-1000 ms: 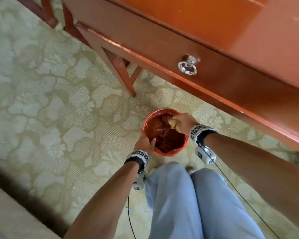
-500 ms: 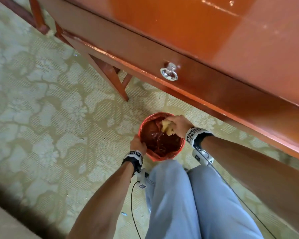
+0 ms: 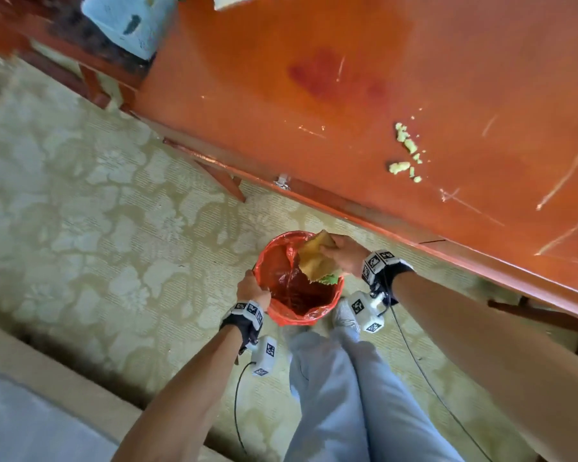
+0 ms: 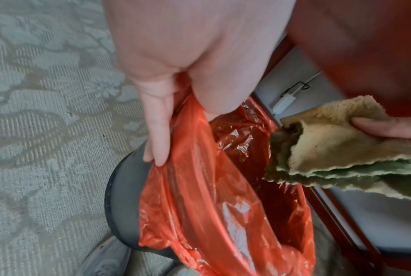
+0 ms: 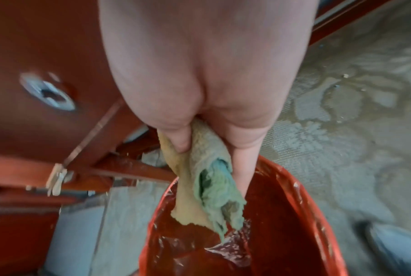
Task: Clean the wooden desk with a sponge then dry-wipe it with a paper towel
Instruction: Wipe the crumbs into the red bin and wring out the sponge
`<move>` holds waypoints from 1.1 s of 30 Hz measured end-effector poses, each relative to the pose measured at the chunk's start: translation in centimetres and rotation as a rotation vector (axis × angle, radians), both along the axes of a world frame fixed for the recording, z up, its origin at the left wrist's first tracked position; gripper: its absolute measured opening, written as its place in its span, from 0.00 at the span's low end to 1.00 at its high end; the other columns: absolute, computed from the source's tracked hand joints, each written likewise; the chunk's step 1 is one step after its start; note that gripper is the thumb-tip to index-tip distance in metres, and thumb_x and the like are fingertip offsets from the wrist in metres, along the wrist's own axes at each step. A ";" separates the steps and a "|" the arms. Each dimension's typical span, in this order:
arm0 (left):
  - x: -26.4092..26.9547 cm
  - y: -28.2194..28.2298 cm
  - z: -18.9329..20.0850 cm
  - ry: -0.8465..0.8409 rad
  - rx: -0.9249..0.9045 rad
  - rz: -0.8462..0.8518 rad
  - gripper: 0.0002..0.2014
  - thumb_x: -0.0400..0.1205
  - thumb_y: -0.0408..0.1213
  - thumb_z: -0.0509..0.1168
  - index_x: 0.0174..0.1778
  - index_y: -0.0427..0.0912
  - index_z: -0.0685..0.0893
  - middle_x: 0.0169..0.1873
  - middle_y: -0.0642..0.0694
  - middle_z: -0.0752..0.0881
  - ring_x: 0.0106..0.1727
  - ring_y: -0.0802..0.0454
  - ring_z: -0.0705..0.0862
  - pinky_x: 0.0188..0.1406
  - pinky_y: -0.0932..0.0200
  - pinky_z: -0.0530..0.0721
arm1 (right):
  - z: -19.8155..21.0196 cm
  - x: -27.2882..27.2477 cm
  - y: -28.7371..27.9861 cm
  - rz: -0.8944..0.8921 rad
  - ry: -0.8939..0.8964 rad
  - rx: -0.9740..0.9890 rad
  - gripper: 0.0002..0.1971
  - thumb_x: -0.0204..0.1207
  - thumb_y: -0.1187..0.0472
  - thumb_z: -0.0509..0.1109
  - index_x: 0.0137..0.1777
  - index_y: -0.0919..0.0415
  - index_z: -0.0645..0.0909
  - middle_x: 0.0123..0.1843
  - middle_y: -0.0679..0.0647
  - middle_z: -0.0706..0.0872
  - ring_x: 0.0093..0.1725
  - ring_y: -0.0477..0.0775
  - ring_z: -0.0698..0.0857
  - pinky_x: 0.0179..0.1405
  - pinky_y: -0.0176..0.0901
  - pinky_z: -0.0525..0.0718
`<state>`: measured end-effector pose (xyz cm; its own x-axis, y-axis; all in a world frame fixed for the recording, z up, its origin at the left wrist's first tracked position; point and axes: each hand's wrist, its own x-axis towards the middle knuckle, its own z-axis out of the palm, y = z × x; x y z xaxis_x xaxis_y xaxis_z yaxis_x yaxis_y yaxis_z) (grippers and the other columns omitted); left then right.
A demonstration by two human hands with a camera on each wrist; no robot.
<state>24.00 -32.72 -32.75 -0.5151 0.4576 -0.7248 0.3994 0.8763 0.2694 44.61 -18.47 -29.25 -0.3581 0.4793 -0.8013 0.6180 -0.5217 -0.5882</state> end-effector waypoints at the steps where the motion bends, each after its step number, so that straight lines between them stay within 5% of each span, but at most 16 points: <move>1: 0.2 -0.1 1.9 -0.006 -0.012 -0.005 0.11 0.81 0.26 0.66 0.59 0.36 0.79 0.53 0.37 0.88 0.56 0.37 0.89 0.55 0.50 0.87 | 2.1 0.4 -0.5 -0.075 0.017 -0.054 0.18 0.80 0.49 0.72 0.67 0.52 0.79 0.57 0.56 0.89 0.56 0.58 0.88 0.62 0.52 0.85; 4: 1.2 -0.5 8.0 0.001 -0.023 -0.047 0.11 0.81 0.27 0.67 0.58 0.37 0.79 0.53 0.38 0.88 0.56 0.38 0.88 0.55 0.51 0.87 | 9.9 1.8 -2.0 -0.278 0.147 -0.219 0.27 0.73 0.54 0.79 0.72 0.57 0.79 0.59 0.57 0.89 0.60 0.62 0.88 0.64 0.58 0.84; 8: 2.4 -1.0 12.6 -0.011 -0.043 -0.063 0.10 0.82 0.27 0.67 0.58 0.37 0.80 0.53 0.40 0.88 0.53 0.41 0.87 0.51 0.56 0.83 | 16.6 3.5 -3.5 -0.365 0.386 -0.336 0.20 0.75 0.72 0.75 0.67 0.65 0.80 0.61 0.65 0.89 0.60 0.65 0.89 0.55 0.52 0.88; 9: 3.0 -0.6 15.8 -0.033 -0.029 -0.078 0.10 0.82 0.27 0.66 0.58 0.37 0.80 0.53 0.40 0.88 0.52 0.41 0.87 0.50 0.55 0.83 | 20.4 4.7 -3.7 -0.383 0.410 -0.301 0.20 0.75 0.73 0.74 0.67 0.67 0.80 0.62 0.66 0.88 0.61 0.67 0.88 0.58 0.54 0.87; 12: 3.7 -0.4 17.4 -0.023 -0.039 -0.091 0.10 0.81 0.29 0.65 0.58 0.38 0.80 0.53 0.40 0.88 0.50 0.40 0.86 0.49 0.53 0.83 | 23.1 5.9 -3.6 -0.428 0.407 -0.258 0.25 0.72 0.70 0.77 0.69 0.69 0.78 0.65 0.69 0.86 0.64 0.69 0.86 0.66 0.61 0.83; 16: 4.8 1.6 19.5 -0.044 -0.029 -0.203 0.12 0.81 0.31 0.66 0.60 0.38 0.79 0.56 0.39 0.87 0.58 0.38 0.87 0.56 0.50 0.85 | 27.4 9.6 -2.5 -0.624 0.361 -0.100 0.23 0.69 0.72 0.76 0.65 0.71 0.80 0.61 0.67 0.88 0.60 0.67 0.88 0.65 0.60 0.84; 22: 5.0 3.9 19.2 -0.023 -0.073 -0.301 0.17 0.79 0.29 0.64 0.64 0.37 0.76 0.59 0.36 0.87 0.61 0.37 0.86 0.60 0.50 0.86 | 30.8 14.6 3.2 -0.739 0.108 0.305 0.12 0.75 0.70 0.75 0.54 0.56 0.84 0.56 0.60 0.90 0.55 0.58 0.90 0.57 0.53 0.89; 28: 6.2 6.0 18.2 0.034 -0.071 -0.303 0.24 0.81 0.28 0.65 0.75 0.37 0.73 0.66 0.35 0.85 0.67 0.37 0.84 0.65 0.52 0.81 | 30.1 17.1 14.4 -0.480 -0.234 0.818 0.12 0.72 0.64 0.72 0.54 0.49 0.86 0.41 0.44 0.91 0.43 0.50 0.90 0.40 0.43 0.88; 33: 6.8 6.5 16.6 0.048 -0.123 -0.244 0.29 0.82 0.27 0.65 0.81 0.43 0.70 0.65 0.37 0.86 0.67 0.37 0.85 0.65 0.51 0.82 | 25.7 15.9 23.2 -0.221 -0.345 0.862 0.25 0.77 0.70 0.61 0.67 0.46 0.83 0.52 0.50 0.92 0.53 0.55 0.89 0.52 0.40 0.84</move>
